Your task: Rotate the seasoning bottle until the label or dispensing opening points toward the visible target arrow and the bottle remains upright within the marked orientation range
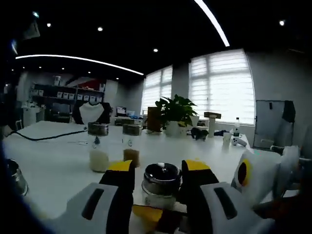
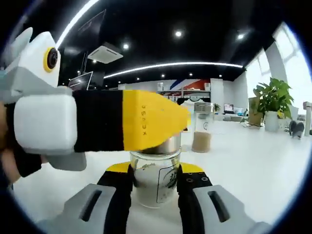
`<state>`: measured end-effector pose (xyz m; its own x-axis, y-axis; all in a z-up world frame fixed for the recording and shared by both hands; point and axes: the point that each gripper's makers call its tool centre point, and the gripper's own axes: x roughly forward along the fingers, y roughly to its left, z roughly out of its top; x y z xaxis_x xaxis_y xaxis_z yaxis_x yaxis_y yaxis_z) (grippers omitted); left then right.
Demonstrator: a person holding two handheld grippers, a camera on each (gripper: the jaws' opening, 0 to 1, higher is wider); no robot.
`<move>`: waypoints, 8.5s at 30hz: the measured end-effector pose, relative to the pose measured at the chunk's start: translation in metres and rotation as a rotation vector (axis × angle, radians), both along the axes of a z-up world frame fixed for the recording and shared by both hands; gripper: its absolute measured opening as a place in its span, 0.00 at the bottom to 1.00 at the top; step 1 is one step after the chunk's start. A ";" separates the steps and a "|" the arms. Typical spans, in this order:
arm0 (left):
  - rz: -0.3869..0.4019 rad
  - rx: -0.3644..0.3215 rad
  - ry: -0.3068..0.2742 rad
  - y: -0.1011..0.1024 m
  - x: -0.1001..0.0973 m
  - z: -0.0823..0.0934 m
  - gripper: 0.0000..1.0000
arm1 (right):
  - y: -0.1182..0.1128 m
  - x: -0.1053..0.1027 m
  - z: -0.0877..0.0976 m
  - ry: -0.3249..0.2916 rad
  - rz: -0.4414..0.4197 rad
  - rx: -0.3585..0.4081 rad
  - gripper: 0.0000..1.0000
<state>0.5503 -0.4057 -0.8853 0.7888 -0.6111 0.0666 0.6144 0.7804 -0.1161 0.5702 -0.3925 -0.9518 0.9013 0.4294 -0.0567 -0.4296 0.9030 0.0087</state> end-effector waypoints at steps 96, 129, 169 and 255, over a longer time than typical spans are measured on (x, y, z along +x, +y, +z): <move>-0.219 0.125 -0.028 -0.007 -0.014 0.021 0.38 | 0.016 -0.024 0.045 -0.114 0.213 0.043 0.34; -0.015 0.134 -0.040 0.028 -0.015 0.010 0.34 | 0.032 -0.047 0.038 -0.118 0.279 0.012 0.36; 0.138 0.146 0.009 0.092 0.004 -0.014 0.34 | 0.026 -0.053 0.016 -0.031 0.267 -0.002 0.38; 0.312 0.295 0.008 0.112 -0.011 -0.033 0.47 | -0.017 -0.052 0.050 -0.056 0.215 -0.023 0.43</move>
